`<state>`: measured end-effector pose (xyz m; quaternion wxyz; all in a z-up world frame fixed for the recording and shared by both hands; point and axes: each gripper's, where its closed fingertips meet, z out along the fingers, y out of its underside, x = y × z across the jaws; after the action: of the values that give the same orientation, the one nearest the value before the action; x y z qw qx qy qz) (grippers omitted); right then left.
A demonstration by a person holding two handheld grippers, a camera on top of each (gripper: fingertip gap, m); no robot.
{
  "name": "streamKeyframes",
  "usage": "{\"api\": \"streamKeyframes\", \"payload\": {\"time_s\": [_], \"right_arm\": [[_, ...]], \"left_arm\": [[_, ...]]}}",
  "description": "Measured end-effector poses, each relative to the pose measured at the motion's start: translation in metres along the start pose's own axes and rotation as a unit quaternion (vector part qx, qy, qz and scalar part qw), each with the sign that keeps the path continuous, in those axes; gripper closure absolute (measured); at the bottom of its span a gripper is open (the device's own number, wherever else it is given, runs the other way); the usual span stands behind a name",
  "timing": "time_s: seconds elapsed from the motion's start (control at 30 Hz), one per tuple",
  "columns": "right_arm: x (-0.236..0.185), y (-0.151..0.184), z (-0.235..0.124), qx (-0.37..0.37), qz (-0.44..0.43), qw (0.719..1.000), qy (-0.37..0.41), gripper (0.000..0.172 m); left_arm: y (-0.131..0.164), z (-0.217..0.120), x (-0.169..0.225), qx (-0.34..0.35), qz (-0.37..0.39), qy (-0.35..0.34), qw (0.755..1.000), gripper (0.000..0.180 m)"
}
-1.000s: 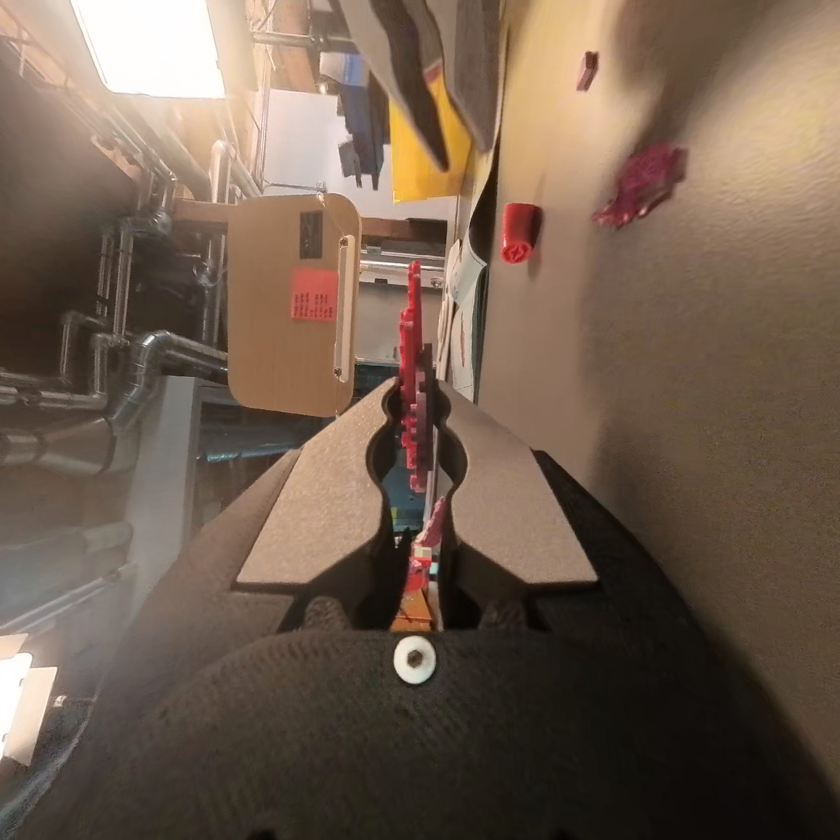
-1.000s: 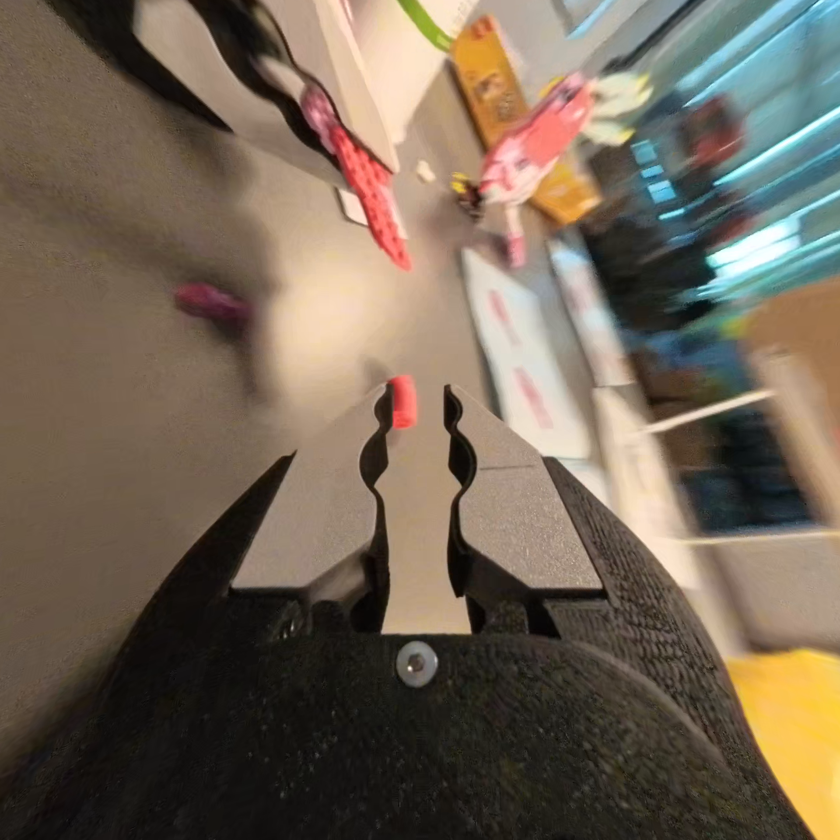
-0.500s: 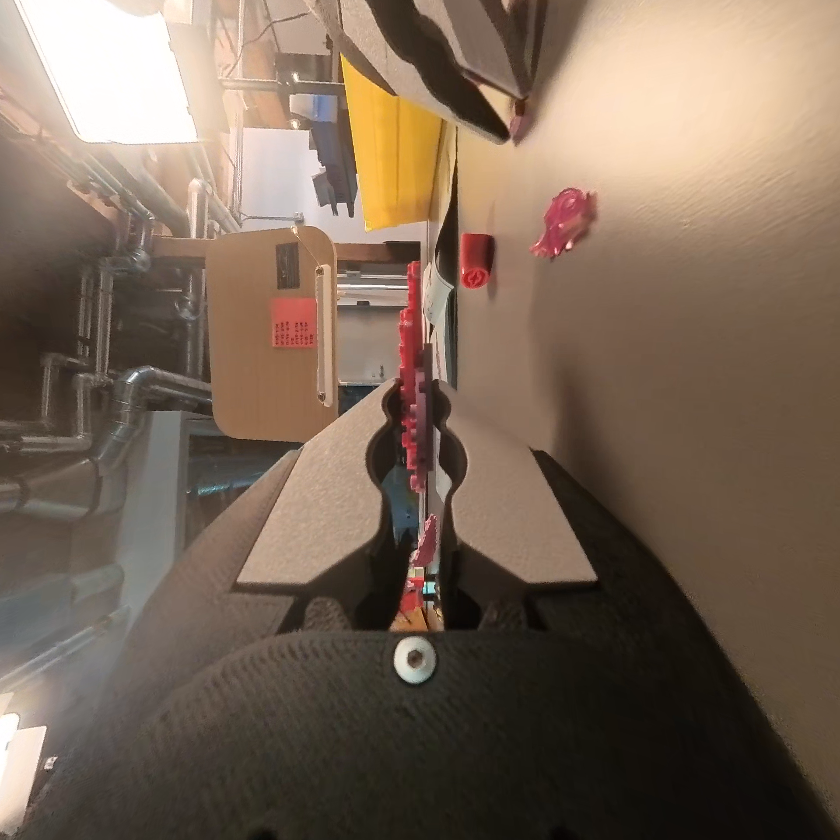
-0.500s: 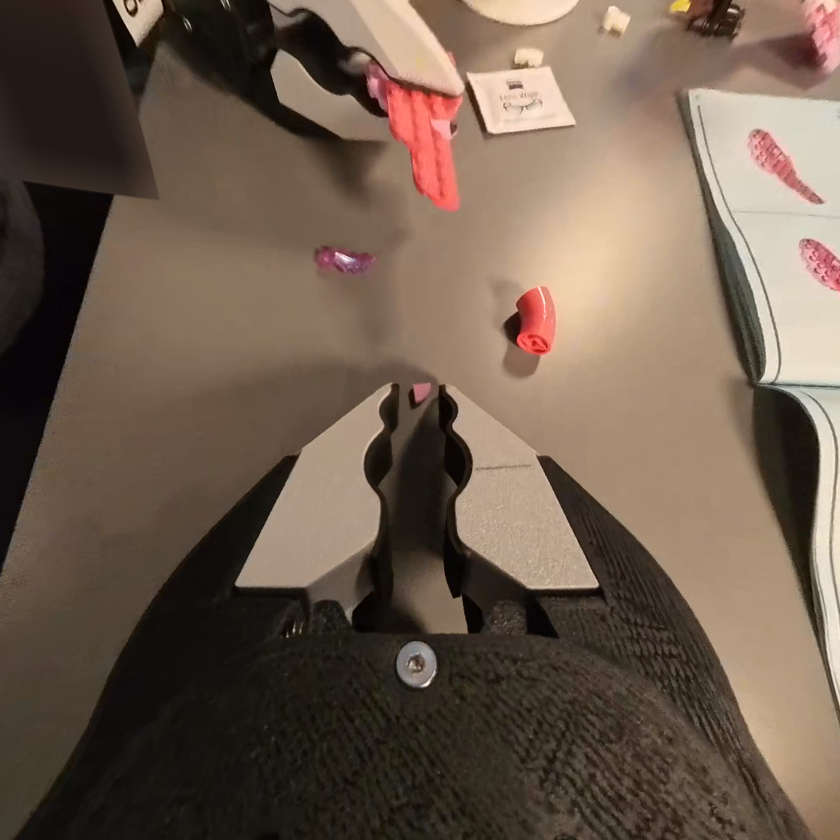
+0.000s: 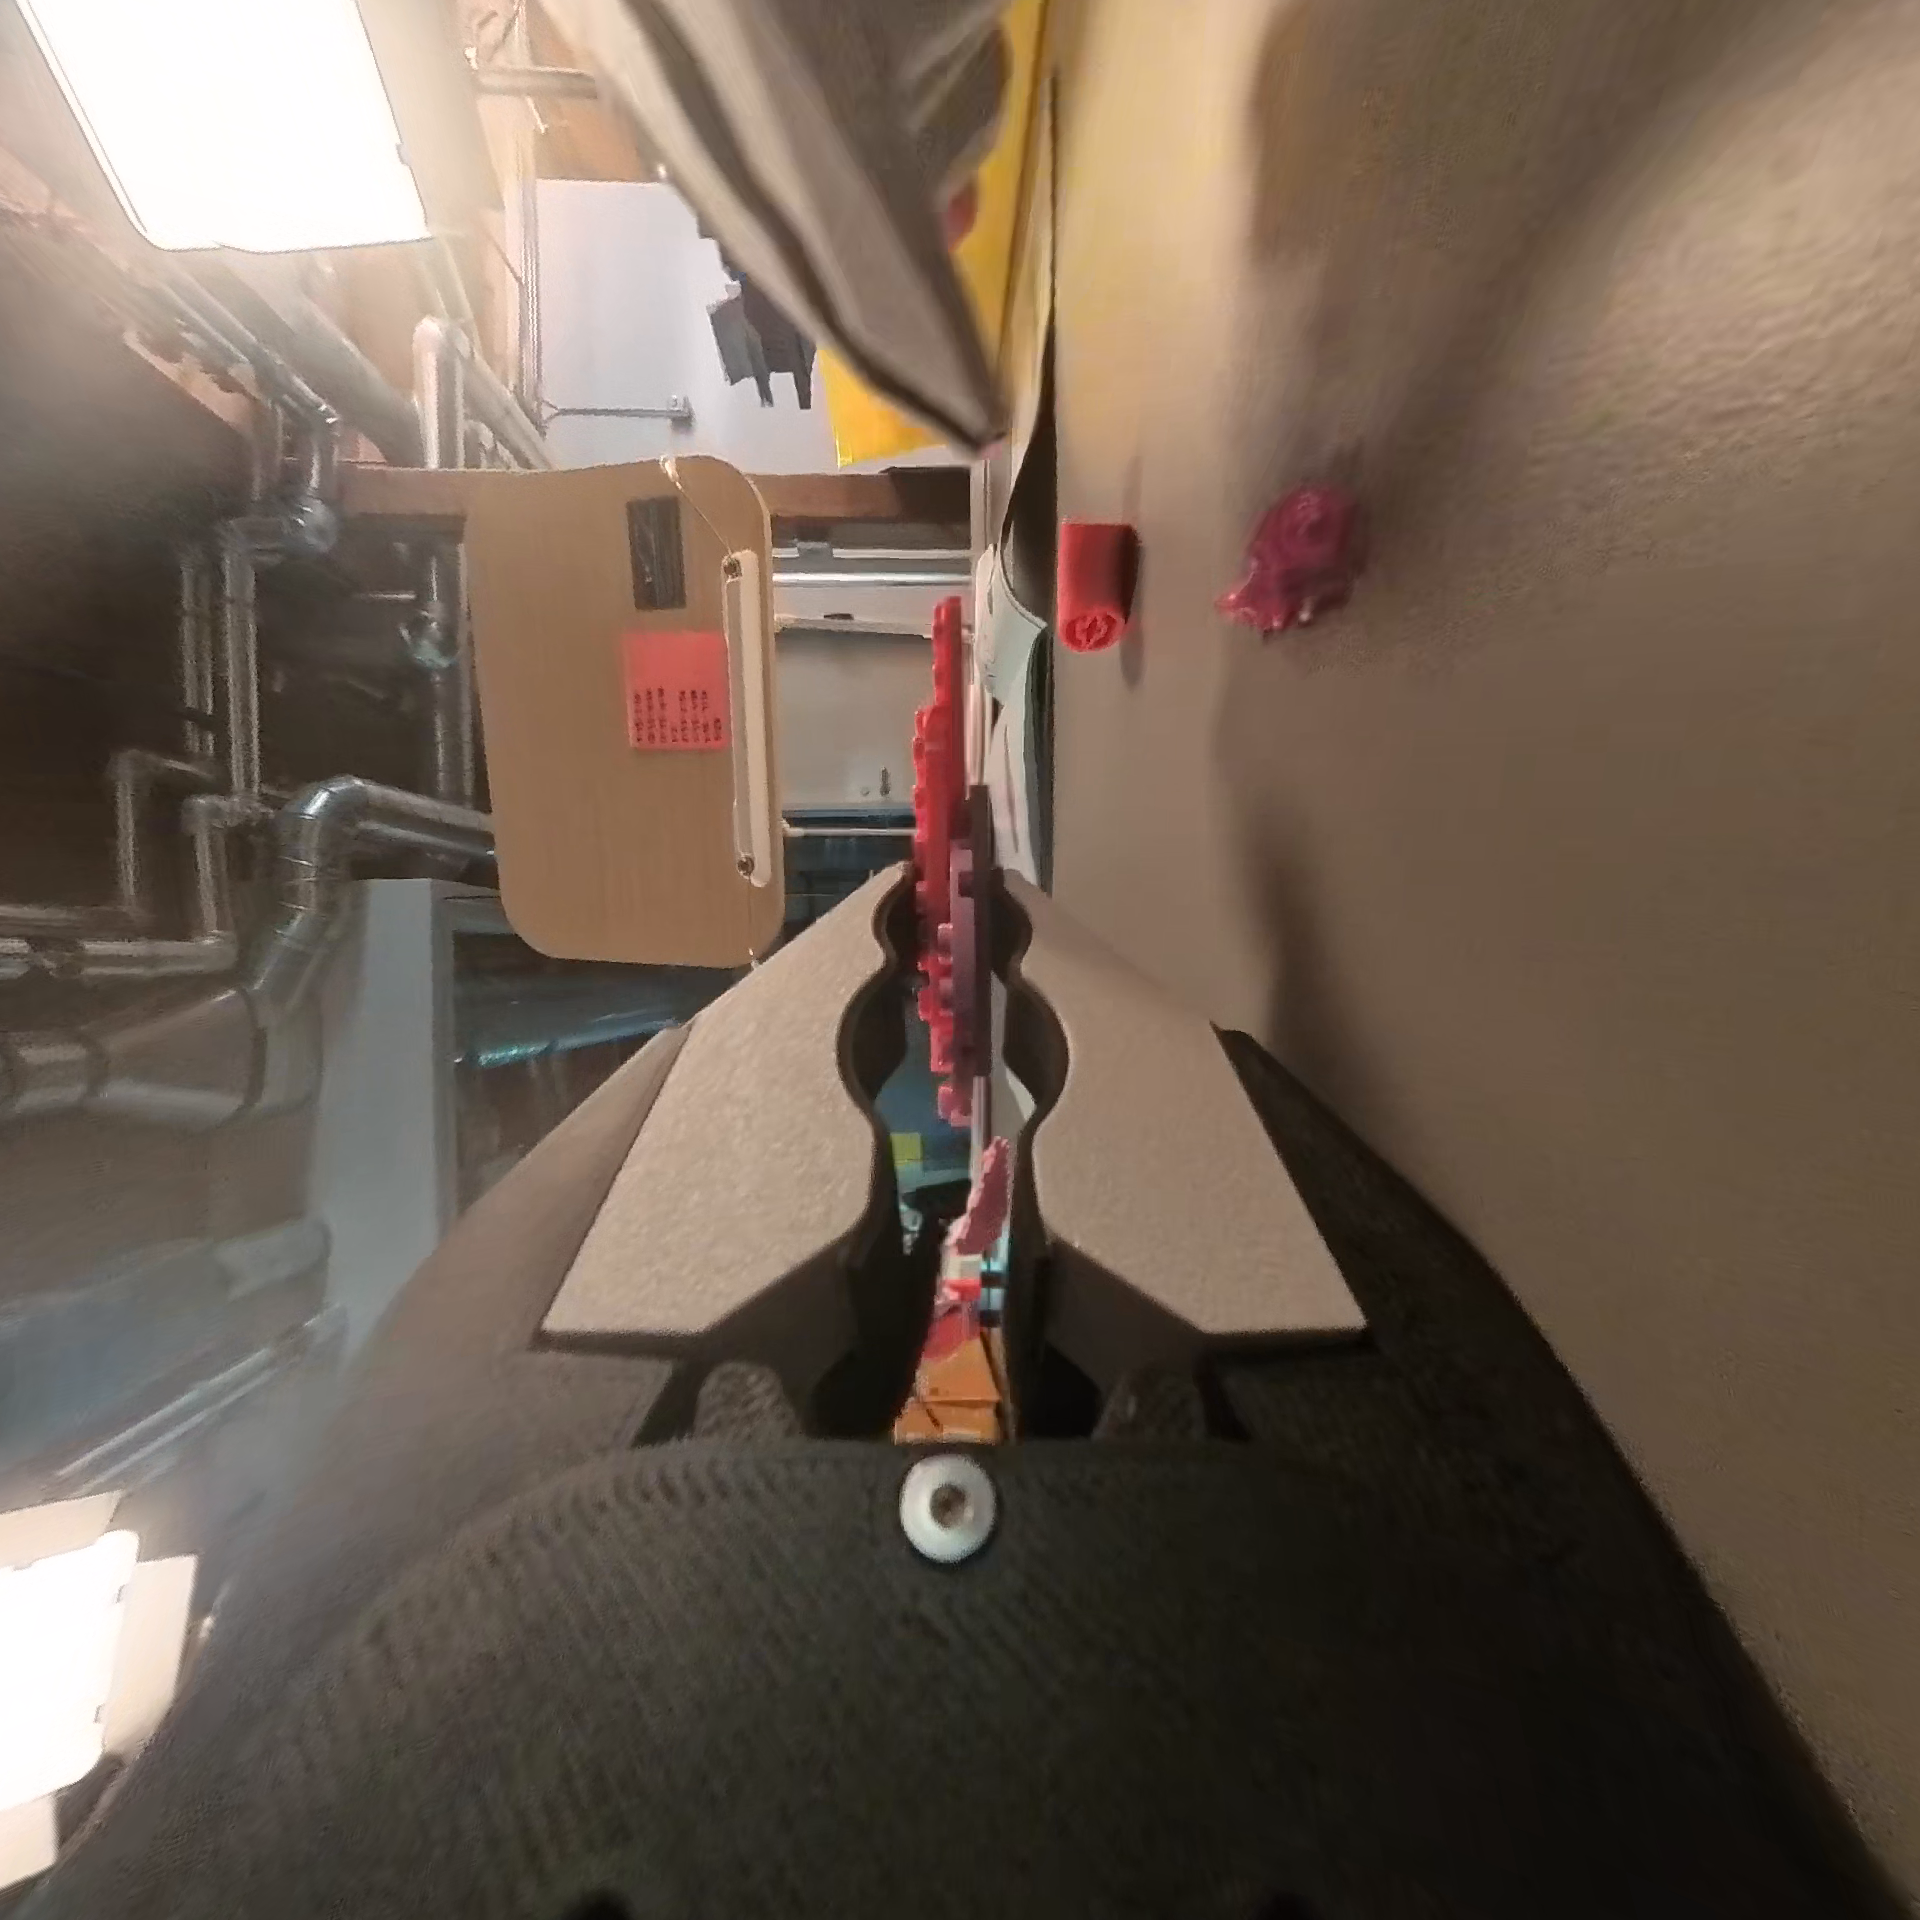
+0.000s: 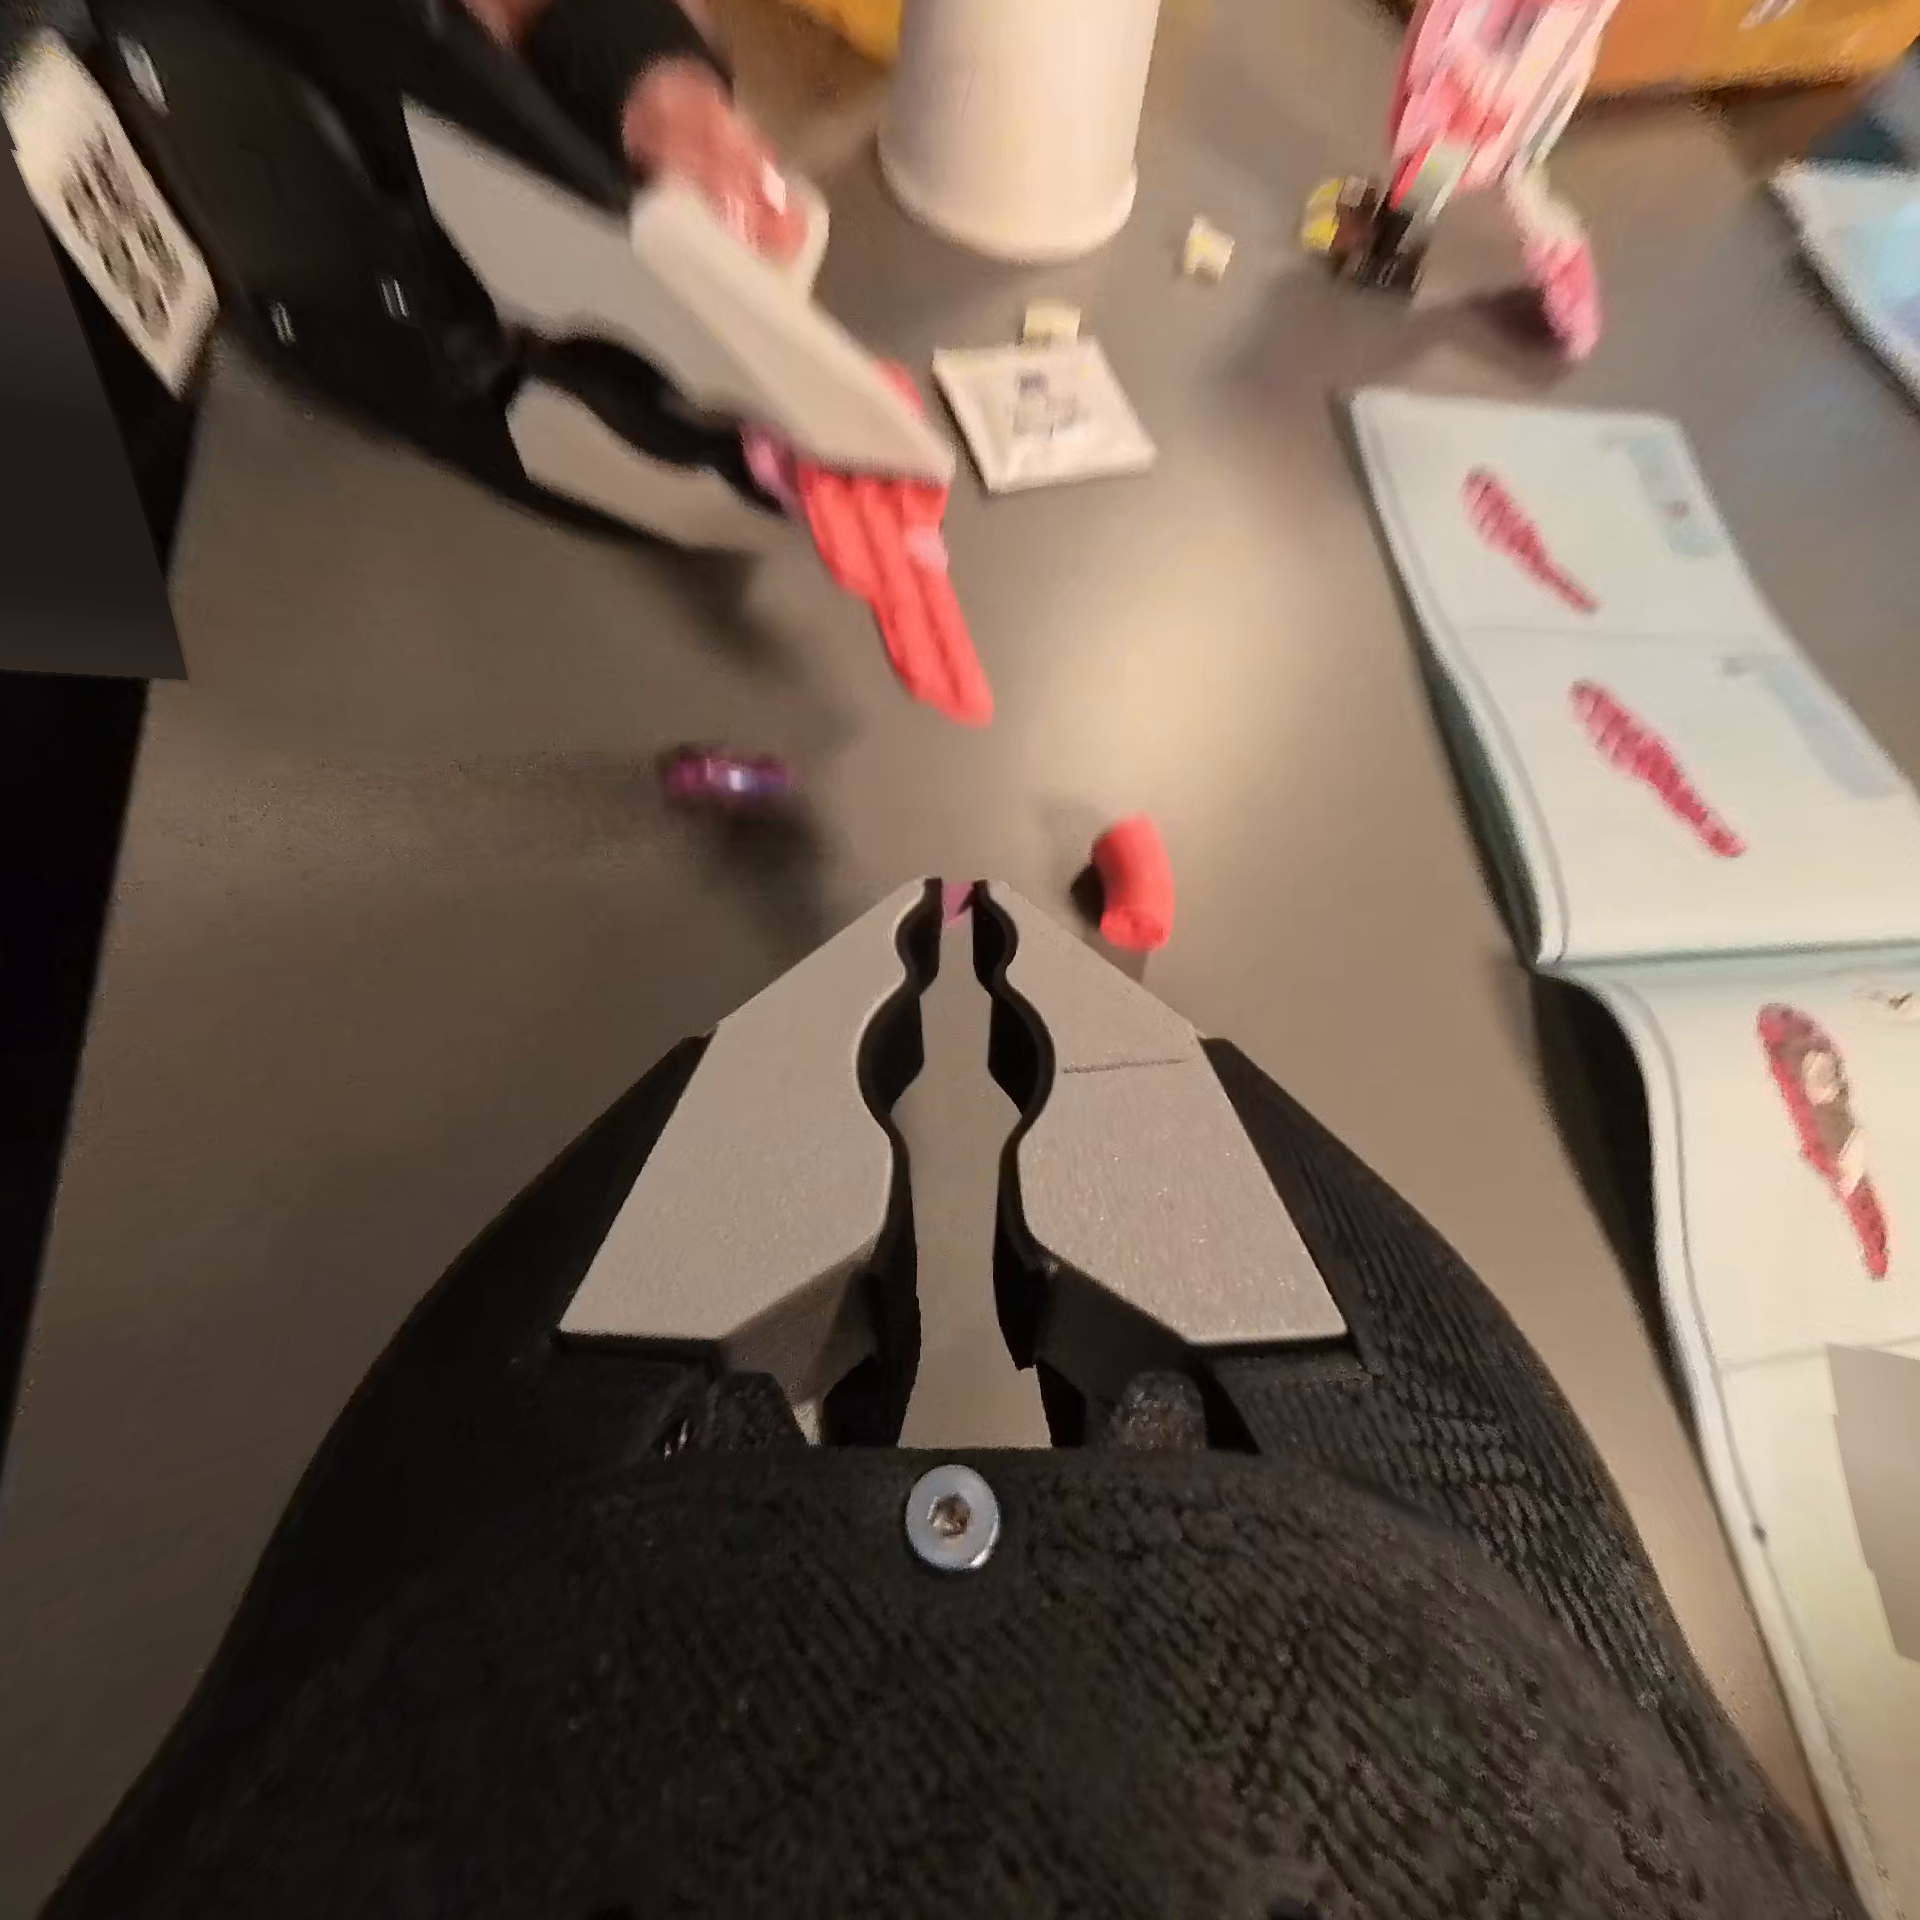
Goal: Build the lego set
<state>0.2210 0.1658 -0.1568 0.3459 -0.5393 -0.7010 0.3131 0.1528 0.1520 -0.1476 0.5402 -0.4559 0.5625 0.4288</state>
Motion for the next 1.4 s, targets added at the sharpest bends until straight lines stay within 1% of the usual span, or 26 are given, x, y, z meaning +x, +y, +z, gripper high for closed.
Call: {"api": "streamKeyframes", "payload": {"time_s": [0.1, 0.3, 0.6, 0.8, 1.03, 1.4], "right_arm": [[-0.002, -0.025, 0.008, 0.015, -0.010, 1.000, 0.015, 0.169], [-0.007, -0.038, 0.026, -0.006, -0.003, 1.000, 0.018, 0.168], [-0.005, -0.040, 0.029, -0.030, -0.010, 0.999, 0.036, 0.169], [-0.009, -0.039, 0.030, -0.045, -0.016, 0.998, 0.031, 0.168], [-0.010, -0.038, 0.029, -0.054, -0.015, 0.998, 0.007, 0.168], [-0.010, -0.038, 0.029, -0.060, -0.022, 0.998, 0.002, 0.168]], "left_arm": [[0.002, 0.000, 0.000, -0.013, 0.000, 0.000, 1.000, 0.170], [0.005, 0.001, -0.001, -0.026, -0.011, 0.002, 1.000, 0.170], [0.004, 0.000, -0.001, -0.025, -0.006, 0.001, 1.000, 0.170], [0.004, 0.000, -0.001, -0.025, -0.002, 0.001, 1.000, 0.170], [0.002, -0.001, -0.001, -0.020, 0.000, -0.001, 1.000, 0.170], [0.001, -0.001, -0.001, -0.017, 0.000, -0.003, 1.000, 0.170]]}}
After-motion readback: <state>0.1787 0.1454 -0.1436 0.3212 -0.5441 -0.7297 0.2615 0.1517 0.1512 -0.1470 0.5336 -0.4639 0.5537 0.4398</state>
